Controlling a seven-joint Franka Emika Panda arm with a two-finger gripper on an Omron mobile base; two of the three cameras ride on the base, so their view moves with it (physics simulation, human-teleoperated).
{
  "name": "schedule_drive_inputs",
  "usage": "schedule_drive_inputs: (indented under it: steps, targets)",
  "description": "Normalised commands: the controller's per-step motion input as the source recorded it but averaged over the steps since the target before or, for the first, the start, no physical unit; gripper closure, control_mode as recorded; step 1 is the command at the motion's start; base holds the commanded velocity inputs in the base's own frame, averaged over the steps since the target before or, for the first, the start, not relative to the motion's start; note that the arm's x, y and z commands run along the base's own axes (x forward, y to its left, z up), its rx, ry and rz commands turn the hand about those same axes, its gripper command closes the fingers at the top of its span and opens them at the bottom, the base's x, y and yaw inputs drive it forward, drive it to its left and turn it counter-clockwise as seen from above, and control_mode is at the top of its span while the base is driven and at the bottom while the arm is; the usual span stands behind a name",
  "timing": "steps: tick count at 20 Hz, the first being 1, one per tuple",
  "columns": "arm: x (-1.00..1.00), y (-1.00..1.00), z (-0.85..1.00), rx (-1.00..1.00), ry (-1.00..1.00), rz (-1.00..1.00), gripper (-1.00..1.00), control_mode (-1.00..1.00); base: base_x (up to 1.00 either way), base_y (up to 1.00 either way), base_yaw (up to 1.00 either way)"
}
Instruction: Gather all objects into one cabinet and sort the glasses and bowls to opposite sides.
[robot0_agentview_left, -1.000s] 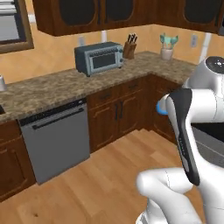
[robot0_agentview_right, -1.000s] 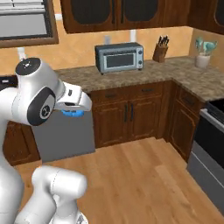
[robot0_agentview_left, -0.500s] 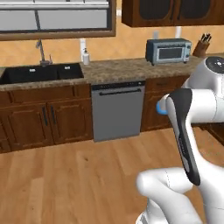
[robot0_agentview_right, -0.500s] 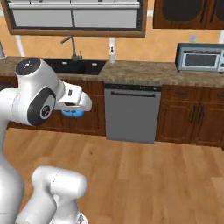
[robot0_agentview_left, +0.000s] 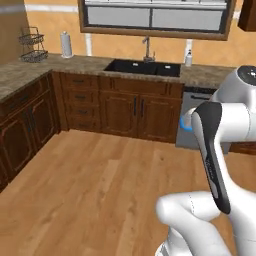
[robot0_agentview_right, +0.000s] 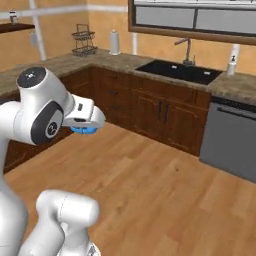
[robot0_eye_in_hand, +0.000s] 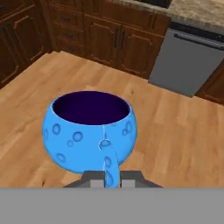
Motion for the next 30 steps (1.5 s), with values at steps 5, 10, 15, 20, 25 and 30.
schedule_drive_inputs:
  steps: [5, 10, 15, 20, 25, 30]
  targets:
    - [0.0, 0.0, 0.0, 0.0, 0.0, 0.0, 1.0, 1.0, -0.06, 0.09, 0.82]
    - [0.0, 0.0, 0.0, 0.0, 0.0, 0.0, 1.0, 1.0, 0.09, 0.18, 0.83]
    - [0.0, 0.0, 0.0, 0.0, 0.0, 0.0, 1.0, 1.0, 0.32, 0.46, 0.73]
    - [0.0, 0.0, 0.0, 0.0, 0.0, 0.0, 1.0, 1.0, 0.84, 0.72, 0.51]
    - [0.0, 0.0, 0.0, 0.0, 0.0, 0.0, 1.0, 1.0, 0.5, 0.95, 0.33]
    - [0.0, 0.0, 0.0, 0.0, 0.0, 0.0, 1.0, 1.0, 0.04, 1.0, 0.16]
